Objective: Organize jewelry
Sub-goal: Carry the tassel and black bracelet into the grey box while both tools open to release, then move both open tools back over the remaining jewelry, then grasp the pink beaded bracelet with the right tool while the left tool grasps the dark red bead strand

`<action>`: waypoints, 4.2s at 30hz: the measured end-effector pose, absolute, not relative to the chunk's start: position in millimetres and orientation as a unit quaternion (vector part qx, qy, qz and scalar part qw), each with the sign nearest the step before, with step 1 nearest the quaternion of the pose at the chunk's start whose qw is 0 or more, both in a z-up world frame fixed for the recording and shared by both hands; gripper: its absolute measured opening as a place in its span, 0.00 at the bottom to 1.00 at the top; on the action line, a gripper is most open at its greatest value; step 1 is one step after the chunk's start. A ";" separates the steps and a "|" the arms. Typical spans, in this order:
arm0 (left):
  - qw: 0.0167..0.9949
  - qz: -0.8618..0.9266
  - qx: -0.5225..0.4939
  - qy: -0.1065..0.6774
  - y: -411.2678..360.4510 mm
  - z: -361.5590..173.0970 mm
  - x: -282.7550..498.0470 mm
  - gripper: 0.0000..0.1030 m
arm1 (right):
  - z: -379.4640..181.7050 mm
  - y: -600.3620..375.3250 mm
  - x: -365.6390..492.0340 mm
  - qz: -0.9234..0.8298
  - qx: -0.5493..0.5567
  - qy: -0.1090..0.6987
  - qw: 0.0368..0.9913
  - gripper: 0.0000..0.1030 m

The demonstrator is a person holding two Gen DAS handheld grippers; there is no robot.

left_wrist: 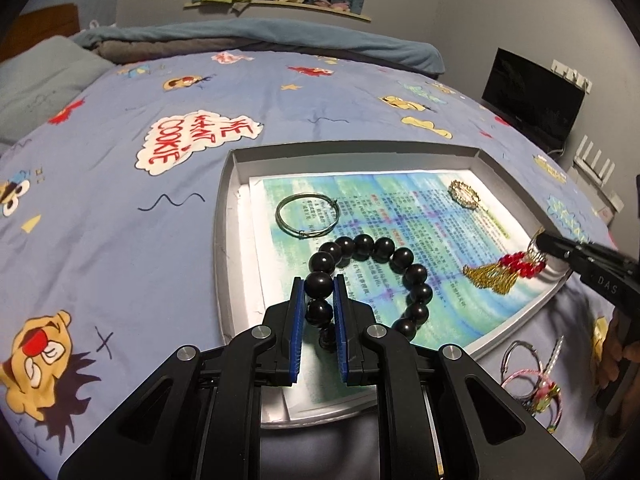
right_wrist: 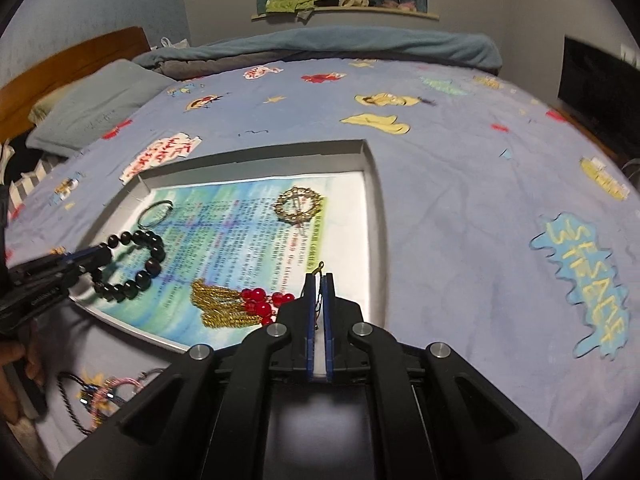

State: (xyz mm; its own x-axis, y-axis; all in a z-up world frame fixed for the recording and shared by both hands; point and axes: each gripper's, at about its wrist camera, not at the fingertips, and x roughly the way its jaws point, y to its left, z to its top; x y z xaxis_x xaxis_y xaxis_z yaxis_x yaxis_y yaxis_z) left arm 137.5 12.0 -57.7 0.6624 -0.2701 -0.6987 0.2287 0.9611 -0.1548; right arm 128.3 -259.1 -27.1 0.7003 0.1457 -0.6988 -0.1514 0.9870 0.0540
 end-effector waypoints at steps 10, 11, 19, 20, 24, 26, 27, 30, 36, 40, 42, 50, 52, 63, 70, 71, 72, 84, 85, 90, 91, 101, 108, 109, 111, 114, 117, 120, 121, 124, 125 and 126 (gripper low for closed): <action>0.916 -0.131 0.003 0.379 6.3 -59.9 133.7 0.15 | -27.0 -255.7 124.6 0.074 -0.024 0.371 0.925 0.06; 0.916 -0.133 0.002 0.378 7.0 -59.6 133.3 0.15 | -26.6 -255.1 124.5 0.075 -0.024 0.371 0.925 0.09; 0.921 -0.141 0.009 0.364 4.3 -54.6 126.1 0.31 | -19.5 -249.7 117.5 0.080 -0.028 0.359 0.929 0.37; 0.922 -0.139 0.010 0.360 3.8 -53.0 124.7 0.42 | -18.2 -249.5 116.4 0.080 -0.028 0.357 0.930 0.40; 0.929 -0.135 0.005 0.346 5.2 -45.4 119.6 0.55 | -11.9 -253.0 112.1 0.078 -0.018 0.347 0.934 0.54; 0.929 -0.133 0.001 0.344 6.6 -42.9 118.3 0.61 | -7.8 -256.4 108.8 0.074 -0.013 0.340 0.937 0.62; 0.930 -0.132 -0.001 0.342 7.2 -41.6 117.0 0.63 | -5.8 -258.3 107.5 0.072 -0.009 0.337 0.939 0.70; 0.933 -0.130 -0.004 0.335 8.7 -37.1 112.4 0.68 | 0.8 -263.9 102.3 0.070 0.003 0.326 0.943 0.78; 0.940 -0.123 -0.010 0.319 11.6 -30.5 101.4 0.81 | 13.2 -270.8 90.5 0.076 0.019 0.312 0.947 0.95; 0.942 -0.110 -0.020 0.317 17.2 -23.2 94.8 0.89 | 20.3 -273.6 83.6 0.075 0.022 0.310 0.948 0.95; 0.943 -0.103 -0.026 0.314 21.1 -15.9 88.7 0.90 | 23.6 -275.5 79.3 0.077 0.026 0.307 0.948 0.95; 0.950 -0.091 -0.024 0.298 34.4 10.5 58.6 0.92 | 36.3 -283.8 60.2 0.083 0.030 0.294 0.952 0.95; 0.951 -0.086 -0.019 0.295 36.1 16.3 51.3 0.92 | 36.8 -286.4 55.5 0.082 0.029 0.292 0.952 0.95; 0.943 -0.094 0.008 0.319 34.2 7.5 11.0 0.92 | 20.8 -291.5 33.7 0.086 0.007 0.311 0.947 0.95; 0.931 -0.101 0.009 0.351 26.6 -17.3 -3.3 0.92 | 4.3 -284.8 21.1 0.108 -0.009 0.330 0.938 0.95; 0.928 -0.104 0.007 0.358 25.9 -22.2 -4.3 0.92 | 3.4 -284.1 19.8 0.110 -0.010 0.332 0.937 0.95; 0.925 -0.105 0.006 0.364 25.1 -26.8 -5.2 0.92 | 0.8 -281.9 18.2 0.115 -0.012 0.335 0.935 0.95; 0.922 -0.109 0.003 0.371 15.5 -53.3 -8.5 0.92 | -22.4 -244.6 7.1 0.167 -0.021 0.357 0.919 0.95; 0.922 -0.110 0.003 0.372 15.1 -54.2 -7.5 0.92 | -23.5 -241.3 7.1 0.170 -0.022 0.358 0.918 0.95; 0.920 -0.114 0.013 0.376 13.1 -58.8 -7.2 0.92 | -29.2 -225.0 9.9 0.184 -0.028 0.373 0.909 0.75; 0.920 -0.116 0.013 0.375 13.0 -58.8 -7.5 0.92 | -30.8 -222.3 11.0 0.187 -0.029 0.376 0.907 0.72; 0.913 -0.144 0.032 0.380 0.5 -62.8 -6.4 0.66 | -40.3 -204.8 16.2 0.208 -0.024 0.399 0.893 0.34; 0.903 -0.148 0.029 0.402 0.8 -72.1 0.5 0.47 | -45.0 -202.0 18.4 0.212 -0.024 0.408 0.888 0.24; 0.902 -0.149 0.021 0.406 2.7 -72.8 2.2 0.46 | -45.7 -202.2 18.9 0.211 -0.024 0.409 0.887 0.23; 0.899 -0.150 0.012 0.411 4.9 -75.0 4.8 0.43 | -47.1 -203.0 19.9 0.211 -0.022 0.411 0.887 0.20; 0.899 -0.150 0.021 0.411 3.0 -76.3 5.3 0.33 | -48.4 -204.2 21.3 0.211 -0.017 0.413 0.886 0.17; 0.902 -0.147 0.048 0.403 -2.0 -75.8 3.0 0.20 | -48.6 -205.3 21.9 0.210 -0.012 0.414 0.886 0.12; 0.907 -0.144 0.060 0.392 -1.9 -73.0 1.0 0.10 | -45.5 -207.0 20.0 0.213 -0.004 0.406 0.889 0.06; 0.908 -0.142 0.061 0.390 -1.3 -72.1 0.6 0.08 | -44.0 -207.2 19.8 0.214 -0.005 0.404 0.890 0.05; 0.914 -0.133 0.064 0.378 1.7 -67.6 -0.1 0.08 | -38.1 -208.2 16.7 0.217 -0.007 0.393 0.894 0.05; 0.917 -0.128 0.061 0.372 4.5 -65.2 -0.7 0.08 | -35.9 -209.2 16.0 0.217 -0.006 0.388 0.896 0.05; 0.919 -0.125 0.056 0.369 7.4 -63.5 -0.5 0.07 | -33.8 -210.1 15.1 0.217 -0.006 0.385 0.897 0.05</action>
